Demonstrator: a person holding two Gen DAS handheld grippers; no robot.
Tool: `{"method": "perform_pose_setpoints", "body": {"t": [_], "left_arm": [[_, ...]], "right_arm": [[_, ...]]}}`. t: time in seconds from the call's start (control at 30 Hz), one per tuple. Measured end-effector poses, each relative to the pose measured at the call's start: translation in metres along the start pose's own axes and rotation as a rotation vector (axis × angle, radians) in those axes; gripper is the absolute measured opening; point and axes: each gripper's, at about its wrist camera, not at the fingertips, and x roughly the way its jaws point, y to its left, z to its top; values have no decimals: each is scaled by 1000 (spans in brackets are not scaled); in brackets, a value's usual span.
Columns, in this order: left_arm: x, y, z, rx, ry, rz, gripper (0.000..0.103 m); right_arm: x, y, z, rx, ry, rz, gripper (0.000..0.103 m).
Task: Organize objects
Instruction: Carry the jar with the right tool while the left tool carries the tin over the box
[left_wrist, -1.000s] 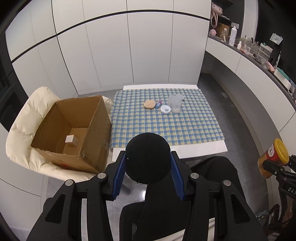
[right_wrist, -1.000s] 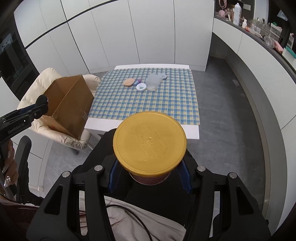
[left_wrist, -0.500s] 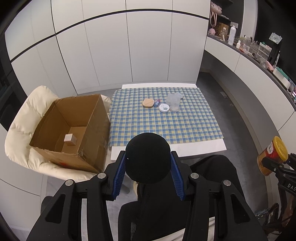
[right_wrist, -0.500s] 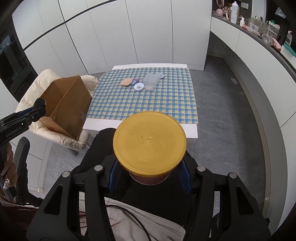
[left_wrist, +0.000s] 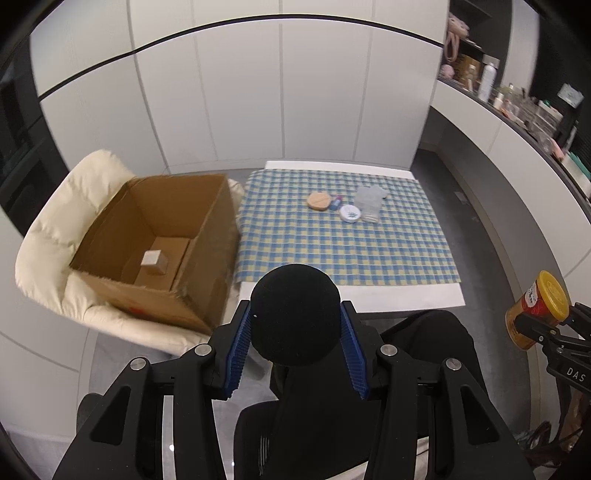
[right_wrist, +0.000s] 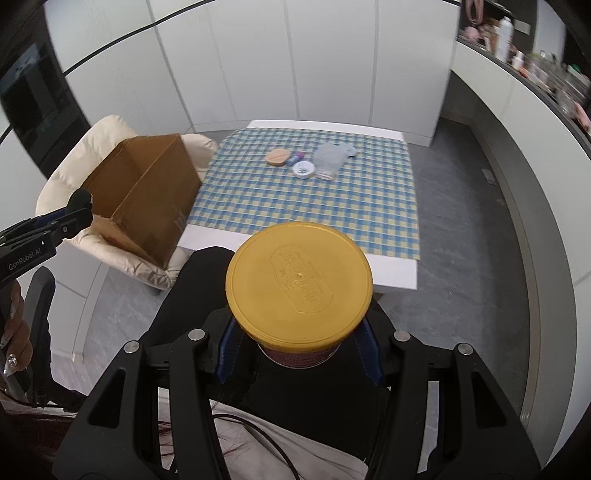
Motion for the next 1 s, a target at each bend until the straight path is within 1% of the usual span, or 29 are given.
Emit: {"method": "perform_pose_setpoints", "body": {"t": [0.43,0.77,0.87,1.0], "left_arm": [[-15,72,-25,-159,2,112,46],[-34,130,-47,-302,-4,222,46],[-32,143,-52,-338,3,237,46],[-29,160,-52,-373,10,254,46]], "right_arm": [[27,88,38,-222,8,129,56],[49,173,57,-397,28,265,56],[54,196,62,-445,34,295,56],[62,216,68,-483,43,313,56]]}}
